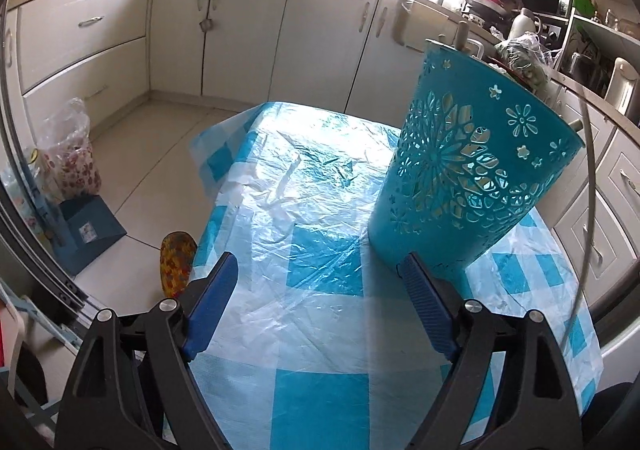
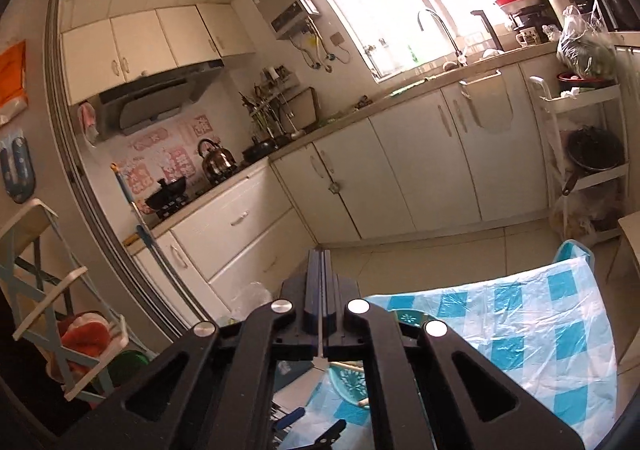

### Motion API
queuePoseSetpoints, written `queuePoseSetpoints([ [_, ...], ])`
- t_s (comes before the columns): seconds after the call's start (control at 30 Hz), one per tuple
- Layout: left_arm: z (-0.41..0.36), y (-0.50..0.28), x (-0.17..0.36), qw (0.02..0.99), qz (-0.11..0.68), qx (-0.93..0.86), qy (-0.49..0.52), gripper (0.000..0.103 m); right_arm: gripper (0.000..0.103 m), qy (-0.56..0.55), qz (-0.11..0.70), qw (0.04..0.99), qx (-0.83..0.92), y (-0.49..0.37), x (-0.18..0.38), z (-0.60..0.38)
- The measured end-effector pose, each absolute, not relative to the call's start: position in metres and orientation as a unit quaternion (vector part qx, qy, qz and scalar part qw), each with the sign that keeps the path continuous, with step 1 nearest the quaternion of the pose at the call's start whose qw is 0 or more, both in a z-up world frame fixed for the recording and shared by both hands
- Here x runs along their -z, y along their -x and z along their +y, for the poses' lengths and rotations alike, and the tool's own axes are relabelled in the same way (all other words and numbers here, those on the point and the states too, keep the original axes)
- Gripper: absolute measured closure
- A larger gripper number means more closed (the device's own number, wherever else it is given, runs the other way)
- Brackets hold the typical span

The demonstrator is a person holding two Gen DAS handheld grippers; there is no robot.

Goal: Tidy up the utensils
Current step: 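Lift the chopstick with the right gripper and open it over the teal basket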

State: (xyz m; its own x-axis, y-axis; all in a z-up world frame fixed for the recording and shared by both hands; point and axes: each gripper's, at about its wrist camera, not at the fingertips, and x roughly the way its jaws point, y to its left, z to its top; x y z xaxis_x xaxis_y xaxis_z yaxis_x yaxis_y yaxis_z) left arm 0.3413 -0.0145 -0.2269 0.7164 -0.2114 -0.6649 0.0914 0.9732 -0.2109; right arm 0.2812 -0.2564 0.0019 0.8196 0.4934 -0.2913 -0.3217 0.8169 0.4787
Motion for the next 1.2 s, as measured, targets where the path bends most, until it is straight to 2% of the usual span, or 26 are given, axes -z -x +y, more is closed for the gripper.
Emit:
queuePoseSetpoints([
  [0.13, -0.013, -0.343, 0.229, 0.92, 0.374, 0.081, 0.085, 0.022, 0.101, -0.18, 0.266, 0.927, -0.194, -0.273, 0.023, -0.258],
  [0.17, -0.013, -0.343, 0.229, 0.92, 0.375, 0.08, 0.086, 0.022, 0.097, -0.172, 0.294, 0.921, -0.19, -0.27, 0.038, -0.259],
  [0.2, -0.013, -0.344, 0.23, 0.919, 0.377, 0.079, 0.087, 0.022, 0.086, -0.158, 0.328, 0.912, -0.19, -0.266, 0.058, -0.257],
  [0.23, -0.012, -0.344, 0.23, 0.918, 0.378, 0.077, 0.088, 0.022, 0.051, -0.129, 0.369, 0.901, -0.189, -0.26, 0.08, -0.25],
  [0.27, -0.012, -0.345, 0.231, 0.918, 0.38, 0.074, 0.089, 0.022, 0.044, -0.099, 0.401, 0.89, -0.195, -0.254, 0.101, -0.242],
  [0.4, -0.005, -0.346, 0.233, 0.917, 0.381, 0.064, 0.105, 0.021, 0.053, -0.013, 0.494, 0.84, -0.225, -0.232, 0.171, -0.205],
  [0.6, 0.018, -0.348, 0.238, 0.909, 0.38, 0.036, 0.166, 0.021, 0.059, 0.028, 0.511, 0.82, -0.257, -0.237, 0.21, -0.152],
  [0.63, 0.02, -0.347, 0.238, 0.909, 0.379, 0.034, 0.17, 0.021, 0.063, 0.035, 0.514, 0.816, -0.261, -0.24, 0.216, -0.144],
  [0.77, 0.022, -0.348, 0.24, 0.908, 0.378, 0.028, 0.178, 0.019, 0.097, 0.112, 0.492, 0.824, -0.258, -0.237, 0.225, -0.126],
  [0.8, 0.022, -0.348, 0.24, 0.907, 0.379, 0.029, 0.18, 0.019, 0.097, 0.118, 0.492, 0.823, -0.258, -0.234, 0.224, -0.126],
  [0.87, 0.024, -0.349, 0.241, 0.905, 0.381, 0.027, 0.187, 0.019, 0.097, 0.105, 0.479, 0.832, -0.261, -0.224, 0.209, -0.135],
  [0.97, 0.026, -0.351, 0.244, 0.902, 0.386, 0.028, 0.193, 0.019, 0.097, -0.022, 0.43, 0.851, -0.301, -0.217, 0.15, -0.171],
  [1.07, 0.023, -0.351, 0.244, 0.901, 0.389, 0.031, 0.19, 0.019, 0.097, -0.105, 0.297, 0.902, -0.295, -0.222, 0.066, -0.209],
  [1.2, 0.02, -0.348, 0.242, 0.907, 0.381, 0.033, 0.176, 0.018, 0.097, -0.15, 0.135, 0.956, -0.211, -0.251, 0.005, -0.232],
])
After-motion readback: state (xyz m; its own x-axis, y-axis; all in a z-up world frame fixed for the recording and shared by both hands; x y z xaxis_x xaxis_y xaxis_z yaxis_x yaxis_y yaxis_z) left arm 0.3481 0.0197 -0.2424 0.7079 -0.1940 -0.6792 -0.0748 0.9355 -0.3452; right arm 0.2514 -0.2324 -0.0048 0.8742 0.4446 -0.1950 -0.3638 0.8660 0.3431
